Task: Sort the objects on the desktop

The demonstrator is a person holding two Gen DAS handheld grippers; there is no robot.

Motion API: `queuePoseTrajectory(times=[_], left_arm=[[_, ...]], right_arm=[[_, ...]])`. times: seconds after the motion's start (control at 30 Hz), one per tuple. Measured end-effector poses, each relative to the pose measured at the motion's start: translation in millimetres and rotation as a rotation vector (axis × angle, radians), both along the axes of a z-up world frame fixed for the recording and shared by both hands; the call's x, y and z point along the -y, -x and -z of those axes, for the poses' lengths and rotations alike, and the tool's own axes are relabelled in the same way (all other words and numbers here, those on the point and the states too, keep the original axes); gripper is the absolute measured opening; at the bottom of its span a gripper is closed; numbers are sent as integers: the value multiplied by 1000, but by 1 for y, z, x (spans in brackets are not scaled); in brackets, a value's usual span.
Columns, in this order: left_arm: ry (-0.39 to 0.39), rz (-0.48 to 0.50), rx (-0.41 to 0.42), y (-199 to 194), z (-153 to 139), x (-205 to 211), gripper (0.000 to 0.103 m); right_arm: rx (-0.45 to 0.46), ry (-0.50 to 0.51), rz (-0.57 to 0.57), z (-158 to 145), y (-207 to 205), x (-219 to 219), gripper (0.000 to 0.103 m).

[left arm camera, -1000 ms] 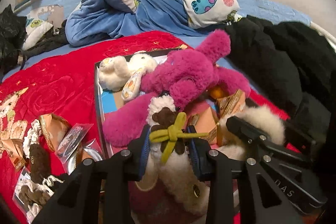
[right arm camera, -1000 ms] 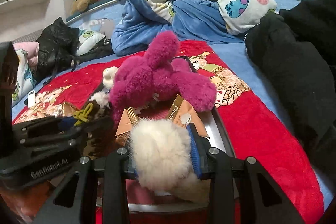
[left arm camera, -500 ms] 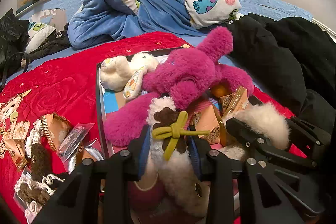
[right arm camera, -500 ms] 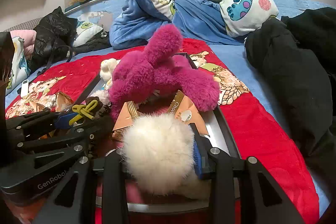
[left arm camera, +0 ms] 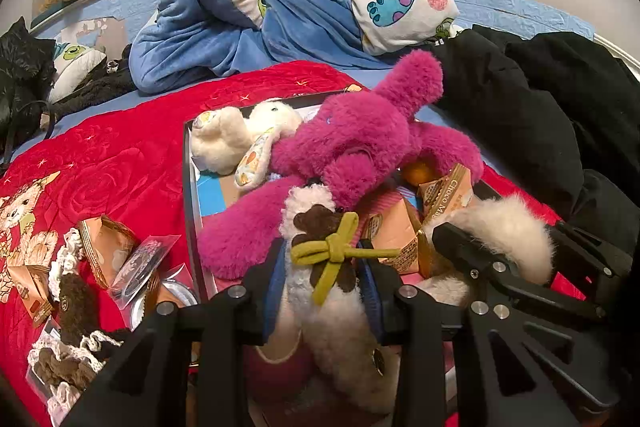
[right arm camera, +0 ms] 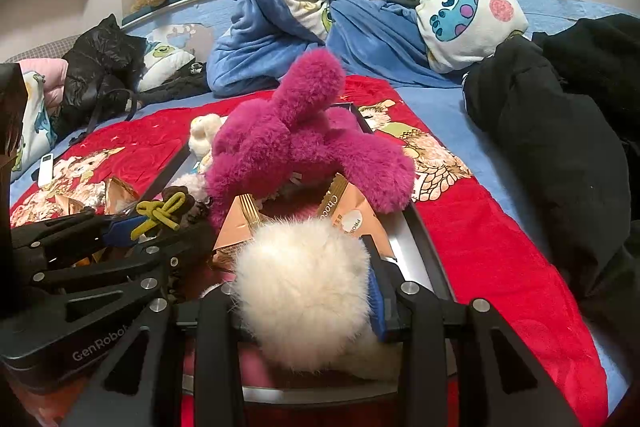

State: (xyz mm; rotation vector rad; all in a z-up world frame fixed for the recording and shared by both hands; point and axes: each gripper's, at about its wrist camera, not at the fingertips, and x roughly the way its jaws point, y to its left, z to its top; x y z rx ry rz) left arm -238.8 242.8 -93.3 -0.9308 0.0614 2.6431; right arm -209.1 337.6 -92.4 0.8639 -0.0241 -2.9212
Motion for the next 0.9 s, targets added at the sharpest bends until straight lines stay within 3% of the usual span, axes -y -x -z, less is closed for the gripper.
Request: queuePoseTrajectory(times=[0.23, 0.4, 0.47, 0.53, 0.57, 0.6, 0.63, 0.77, 0.9], left_arm=[[5, 3, -10, 0, -2, 2, 38], [3, 2, -17, 3, -4, 3, 50], [3, -13, -22, 3, -5, 6, 56], [-23, -17, -13, 4, -4, 11, 67], [-29, -12, -7, 3, -4, 11, 79], [-36, 11, -9, 3, -5, 10, 94], [-29, 23, -21, -1, -6, 7, 101], [55, 46, -88, -15, -8, -8, 103], [67, 56, -86, -13, -6, -11, 103]], right_arm=[[-7, 2, 9, -1, -1, -2, 40], [-54, 32, 24, -6, -9, -8, 44], [-88, 47, 59, -9, -16, -13, 56], [-123, 82, 69, -12, -22, -20, 76], [-141, 112, 71, -14, -26, -26, 81], [-154, 137, 72, -14, -28, -30, 98], [-166, 164, 70, -15, -30, -34, 103], [-171, 181, 72, -18, -31, -37, 103], [-166, 163, 65, -19, -30, -33, 103]])
